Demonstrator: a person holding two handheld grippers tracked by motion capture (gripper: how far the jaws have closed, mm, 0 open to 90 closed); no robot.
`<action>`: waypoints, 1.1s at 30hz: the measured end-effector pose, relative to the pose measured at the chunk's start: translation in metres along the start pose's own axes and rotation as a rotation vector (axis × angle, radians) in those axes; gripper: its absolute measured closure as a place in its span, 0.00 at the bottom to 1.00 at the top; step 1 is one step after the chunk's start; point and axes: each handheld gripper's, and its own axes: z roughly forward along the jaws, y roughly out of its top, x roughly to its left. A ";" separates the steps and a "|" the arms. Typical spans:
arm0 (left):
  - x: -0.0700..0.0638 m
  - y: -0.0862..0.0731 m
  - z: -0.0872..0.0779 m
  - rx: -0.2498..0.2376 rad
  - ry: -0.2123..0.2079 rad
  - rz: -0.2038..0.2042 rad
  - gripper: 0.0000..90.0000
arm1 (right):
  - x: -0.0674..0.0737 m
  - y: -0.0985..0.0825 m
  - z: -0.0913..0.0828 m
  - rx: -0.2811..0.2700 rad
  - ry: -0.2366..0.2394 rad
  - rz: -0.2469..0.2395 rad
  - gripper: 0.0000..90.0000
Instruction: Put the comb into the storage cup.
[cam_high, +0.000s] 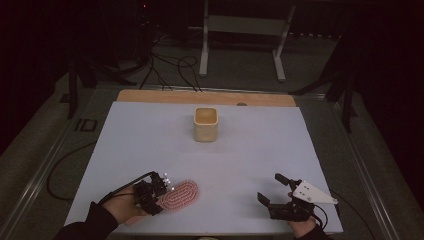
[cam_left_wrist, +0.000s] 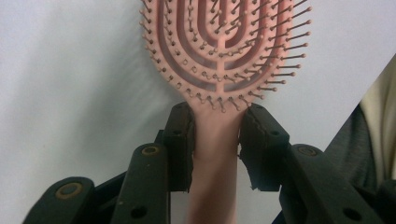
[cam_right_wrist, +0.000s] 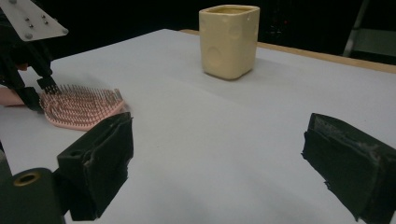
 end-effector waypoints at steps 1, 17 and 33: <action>0.000 0.000 0.000 0.002 -0.002 -0.001 0.74 | 0.000 0.000 0.000 0.002 -0.001 -0.003 0.09; 0.000 -0.004 0.003 -0.013 -0.019 -0.008 0.79 | -0.001 0.000 0.000 0.002 -0.001 0.001 0.09; 0.000 0.000 -0.010 -0.117 -0.013 -0.004 0.79 | -0.001 0.000 0.000 0.000 -0.002 0.003 0.09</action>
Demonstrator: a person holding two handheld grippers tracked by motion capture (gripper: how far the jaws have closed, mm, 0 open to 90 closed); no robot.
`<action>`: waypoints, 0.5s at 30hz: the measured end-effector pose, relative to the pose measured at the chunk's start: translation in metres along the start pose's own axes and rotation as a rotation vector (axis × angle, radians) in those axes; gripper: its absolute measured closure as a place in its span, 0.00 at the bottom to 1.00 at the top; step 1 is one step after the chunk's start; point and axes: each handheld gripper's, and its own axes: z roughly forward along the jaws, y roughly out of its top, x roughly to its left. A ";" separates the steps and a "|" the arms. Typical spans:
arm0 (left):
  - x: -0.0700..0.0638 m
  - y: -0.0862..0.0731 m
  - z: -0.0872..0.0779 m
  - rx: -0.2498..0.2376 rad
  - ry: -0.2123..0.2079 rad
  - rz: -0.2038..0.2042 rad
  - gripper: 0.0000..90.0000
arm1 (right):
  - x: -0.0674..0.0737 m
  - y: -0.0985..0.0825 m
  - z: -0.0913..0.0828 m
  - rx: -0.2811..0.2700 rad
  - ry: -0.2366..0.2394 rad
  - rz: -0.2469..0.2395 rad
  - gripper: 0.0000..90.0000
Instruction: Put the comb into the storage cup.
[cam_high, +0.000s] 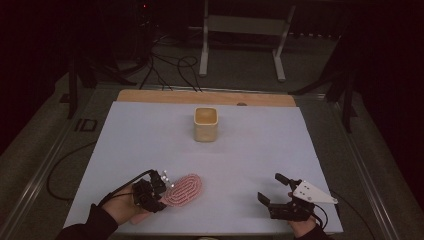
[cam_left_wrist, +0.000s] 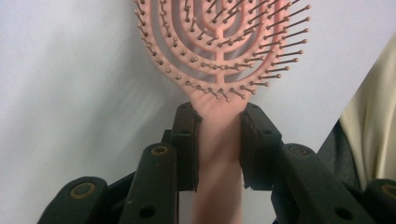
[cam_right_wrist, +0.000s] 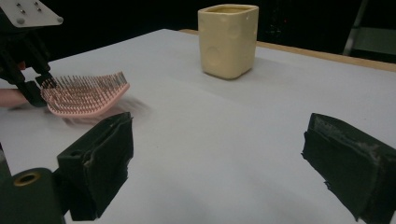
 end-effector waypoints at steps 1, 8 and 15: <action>0.000 0.000 -0.001 -0.010 0.001 -0.003 0.79 | 0.000 0.000 0.000 0.001 -0.001 0.003 0.09; -0.001 0.005 -0.007 -0.065 0.005 -0.008 0.79 | 0.000 0.000 0.001 0.001 0.002 0.004 0.09; -0.003 0.010 -0.013 -0.118 0.020 -0.005 0.79 | 0.000 0.000 0.000 0.000 0.001 0.004 0.09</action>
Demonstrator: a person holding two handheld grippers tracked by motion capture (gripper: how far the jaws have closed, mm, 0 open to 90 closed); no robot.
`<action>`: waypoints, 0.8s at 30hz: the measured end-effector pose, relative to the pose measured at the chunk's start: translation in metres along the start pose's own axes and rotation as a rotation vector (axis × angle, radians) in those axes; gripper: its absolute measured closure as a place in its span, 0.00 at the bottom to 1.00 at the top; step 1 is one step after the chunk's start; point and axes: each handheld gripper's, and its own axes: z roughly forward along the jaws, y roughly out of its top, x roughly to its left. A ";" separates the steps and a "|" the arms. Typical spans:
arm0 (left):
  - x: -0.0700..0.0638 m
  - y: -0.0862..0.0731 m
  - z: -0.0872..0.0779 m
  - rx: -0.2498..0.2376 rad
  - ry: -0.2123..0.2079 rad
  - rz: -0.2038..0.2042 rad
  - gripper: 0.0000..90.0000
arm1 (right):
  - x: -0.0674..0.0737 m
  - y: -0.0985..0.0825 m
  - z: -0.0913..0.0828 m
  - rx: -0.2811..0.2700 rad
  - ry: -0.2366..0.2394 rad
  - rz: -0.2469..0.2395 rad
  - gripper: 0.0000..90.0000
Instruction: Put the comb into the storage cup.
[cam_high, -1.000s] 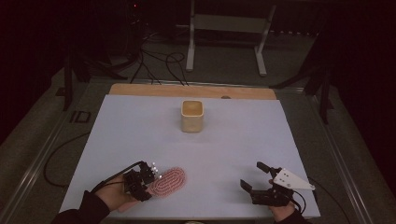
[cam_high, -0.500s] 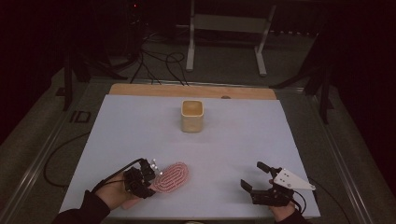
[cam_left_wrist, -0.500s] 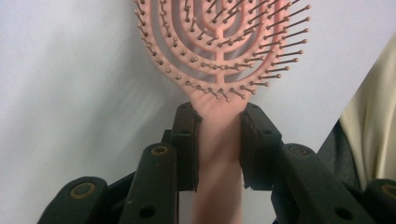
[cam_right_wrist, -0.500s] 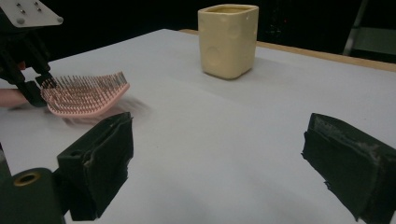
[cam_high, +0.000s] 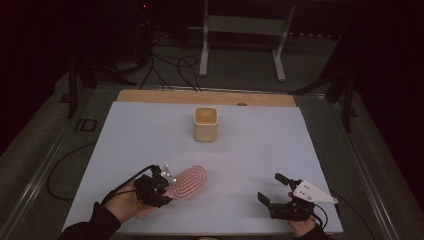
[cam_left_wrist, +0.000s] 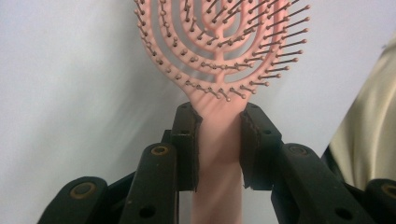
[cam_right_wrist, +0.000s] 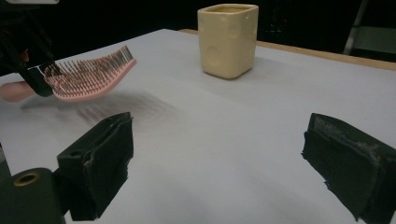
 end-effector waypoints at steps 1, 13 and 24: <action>0.000 0.001 -0.001 -0.015 0.008 -0.011 0.79 | 0.000 0.000 0.000 0.000 -0.001 0.001 0.09; -0.002 0.014 -0.004 -0.105 0.018 -0.016 0.79 | 0.000 0.000 0.001 0.003 0.000 0.004 0.09; 0.001 0.017 -0.008 -0.188 0.024 -0.034 0.79 | 0.000 0.000 0.001 0.009 -0.001 0.006 0.09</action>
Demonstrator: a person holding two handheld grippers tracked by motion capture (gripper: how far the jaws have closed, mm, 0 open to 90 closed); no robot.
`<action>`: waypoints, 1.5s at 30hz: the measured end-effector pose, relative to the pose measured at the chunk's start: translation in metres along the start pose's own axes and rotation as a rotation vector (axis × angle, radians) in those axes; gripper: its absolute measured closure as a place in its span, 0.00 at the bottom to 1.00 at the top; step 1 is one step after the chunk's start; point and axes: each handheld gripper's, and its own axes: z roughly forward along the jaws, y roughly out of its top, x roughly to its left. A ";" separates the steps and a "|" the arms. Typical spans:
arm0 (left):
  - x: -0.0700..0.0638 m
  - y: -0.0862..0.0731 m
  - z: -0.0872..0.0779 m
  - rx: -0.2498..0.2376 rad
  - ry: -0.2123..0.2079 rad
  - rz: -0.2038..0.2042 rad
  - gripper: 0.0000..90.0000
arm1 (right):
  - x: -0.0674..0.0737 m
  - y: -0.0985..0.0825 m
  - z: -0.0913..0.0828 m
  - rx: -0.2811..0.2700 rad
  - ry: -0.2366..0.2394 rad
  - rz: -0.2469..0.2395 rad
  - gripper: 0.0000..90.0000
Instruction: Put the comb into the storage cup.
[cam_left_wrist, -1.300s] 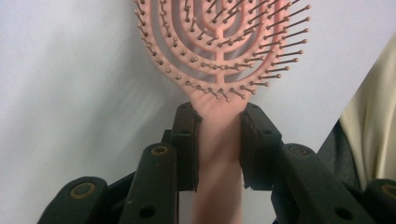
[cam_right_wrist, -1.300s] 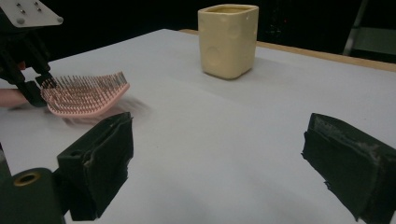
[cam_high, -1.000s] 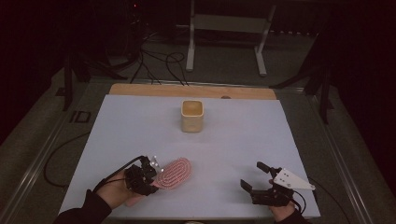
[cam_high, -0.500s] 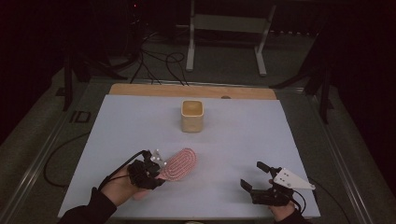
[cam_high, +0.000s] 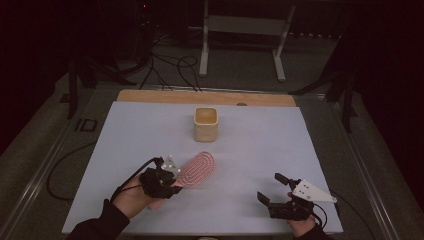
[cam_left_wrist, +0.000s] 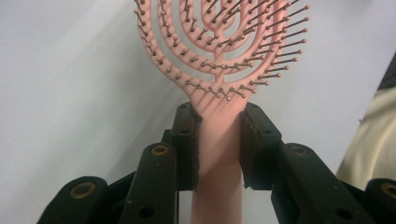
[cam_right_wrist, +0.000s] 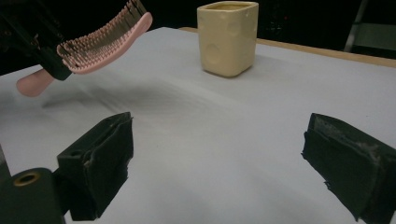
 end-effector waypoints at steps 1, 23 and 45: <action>0.000 0.000 0.000 -0.009 0.003 -0.007 0.79 | 0.000 0.000 0.000 0.002 0.002 0.001 0.09; -0.003 0.005 0.000 -0.200 0.011 -0.028 0.79 | 0.000 0.000 0.000 0.002 -0.002 0.003 0.09; -0.008 -0.016 0.004 -0.433 0.054 -0.069 0.79 | -0.001 0.000 0.000 0.004 -0.016 0.003 0.09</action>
